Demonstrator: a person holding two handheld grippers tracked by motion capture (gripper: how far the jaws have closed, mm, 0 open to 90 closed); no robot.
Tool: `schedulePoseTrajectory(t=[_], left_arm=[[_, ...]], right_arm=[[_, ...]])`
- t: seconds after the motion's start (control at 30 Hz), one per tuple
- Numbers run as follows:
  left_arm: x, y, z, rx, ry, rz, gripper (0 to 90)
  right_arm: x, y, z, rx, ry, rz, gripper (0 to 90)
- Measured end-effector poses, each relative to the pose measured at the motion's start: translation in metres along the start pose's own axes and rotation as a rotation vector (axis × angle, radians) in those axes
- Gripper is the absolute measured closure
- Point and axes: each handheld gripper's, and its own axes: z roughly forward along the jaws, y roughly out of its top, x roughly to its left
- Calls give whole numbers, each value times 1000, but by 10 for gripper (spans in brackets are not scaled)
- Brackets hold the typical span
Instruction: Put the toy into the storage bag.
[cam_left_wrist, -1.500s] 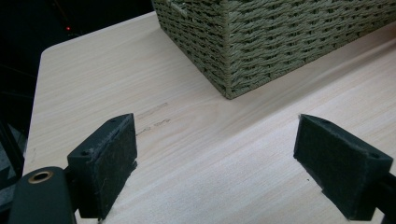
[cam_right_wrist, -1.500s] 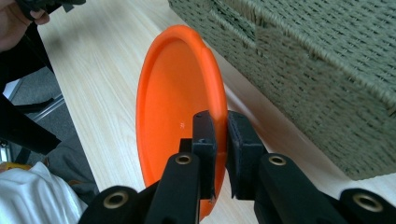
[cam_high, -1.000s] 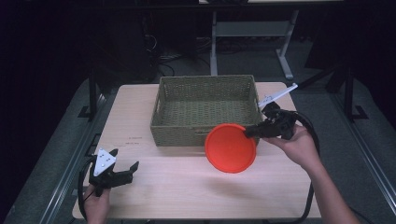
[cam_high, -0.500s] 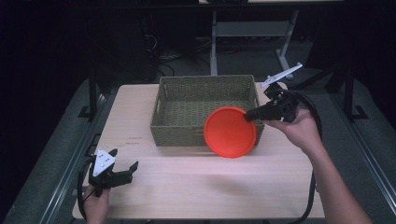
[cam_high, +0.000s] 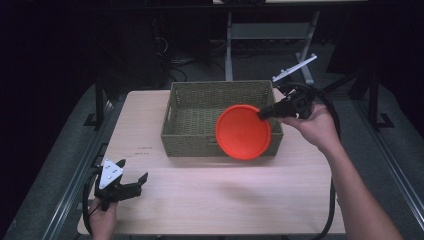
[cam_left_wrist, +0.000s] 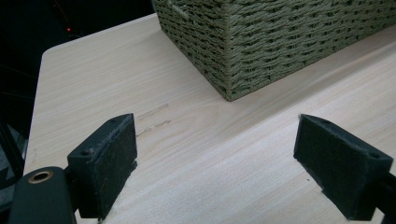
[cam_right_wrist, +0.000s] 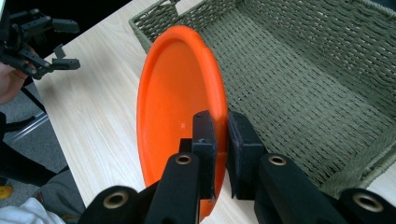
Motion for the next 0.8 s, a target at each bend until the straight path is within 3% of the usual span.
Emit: schedulePoseTrajectory(t=[0.8], left_arm=[[2, -1, -1, -7, 6, -13, 128]], right_arm=[[-16, 32, 8, 2, -19, 43, 823]])
